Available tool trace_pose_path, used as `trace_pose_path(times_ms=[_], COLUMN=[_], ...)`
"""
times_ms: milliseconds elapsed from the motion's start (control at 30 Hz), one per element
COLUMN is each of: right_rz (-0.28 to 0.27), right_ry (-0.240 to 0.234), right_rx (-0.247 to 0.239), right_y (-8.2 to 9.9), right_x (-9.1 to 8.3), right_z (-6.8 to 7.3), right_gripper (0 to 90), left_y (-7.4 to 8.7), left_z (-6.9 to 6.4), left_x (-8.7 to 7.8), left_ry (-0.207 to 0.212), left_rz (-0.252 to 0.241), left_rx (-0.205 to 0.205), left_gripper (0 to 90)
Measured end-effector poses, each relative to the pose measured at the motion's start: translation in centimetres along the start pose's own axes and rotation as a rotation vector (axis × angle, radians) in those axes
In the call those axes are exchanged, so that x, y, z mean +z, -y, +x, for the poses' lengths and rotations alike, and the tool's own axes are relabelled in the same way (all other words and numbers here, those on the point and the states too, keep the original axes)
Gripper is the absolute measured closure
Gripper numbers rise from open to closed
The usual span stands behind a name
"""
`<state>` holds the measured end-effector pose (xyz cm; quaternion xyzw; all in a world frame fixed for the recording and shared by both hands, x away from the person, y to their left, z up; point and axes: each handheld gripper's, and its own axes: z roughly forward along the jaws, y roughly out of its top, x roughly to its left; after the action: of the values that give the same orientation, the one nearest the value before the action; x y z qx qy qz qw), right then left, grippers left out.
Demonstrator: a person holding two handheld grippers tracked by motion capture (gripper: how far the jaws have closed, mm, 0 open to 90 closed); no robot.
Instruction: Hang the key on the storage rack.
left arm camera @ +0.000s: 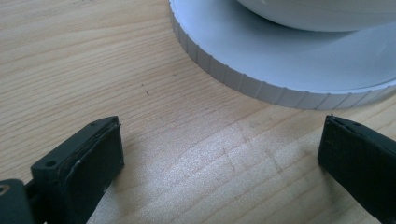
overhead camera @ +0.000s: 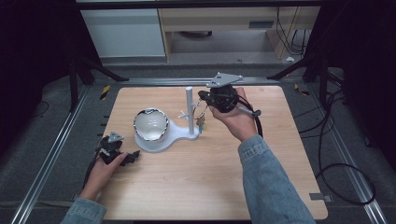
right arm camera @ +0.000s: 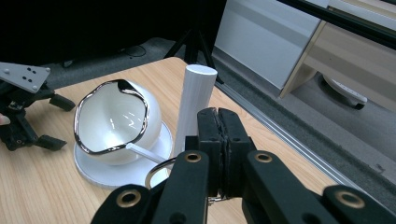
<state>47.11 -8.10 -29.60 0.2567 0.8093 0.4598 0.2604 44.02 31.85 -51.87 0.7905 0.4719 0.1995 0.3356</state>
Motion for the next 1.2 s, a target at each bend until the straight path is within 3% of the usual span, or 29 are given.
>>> trace_pose_path(times_ms=[367,1200], right_rz=[0.009,0.019], right_ry=[-0.015,-0.034], right_rx=[0.009,0.094], right_y=[0.3,1.8], right_x=[0.7,1.9], right_z=[-0.1,-1.5], right_gripper=[89.3,89.0], left_y=[0.0,0.0], left_z=[0.0,0.0], left_x=[0.0,0.0], left_ry=[0.000,0.000], left_rz=[0.000,0.000], left_rx=[0.000,0.000], left_gripper=[0.0,0.0])
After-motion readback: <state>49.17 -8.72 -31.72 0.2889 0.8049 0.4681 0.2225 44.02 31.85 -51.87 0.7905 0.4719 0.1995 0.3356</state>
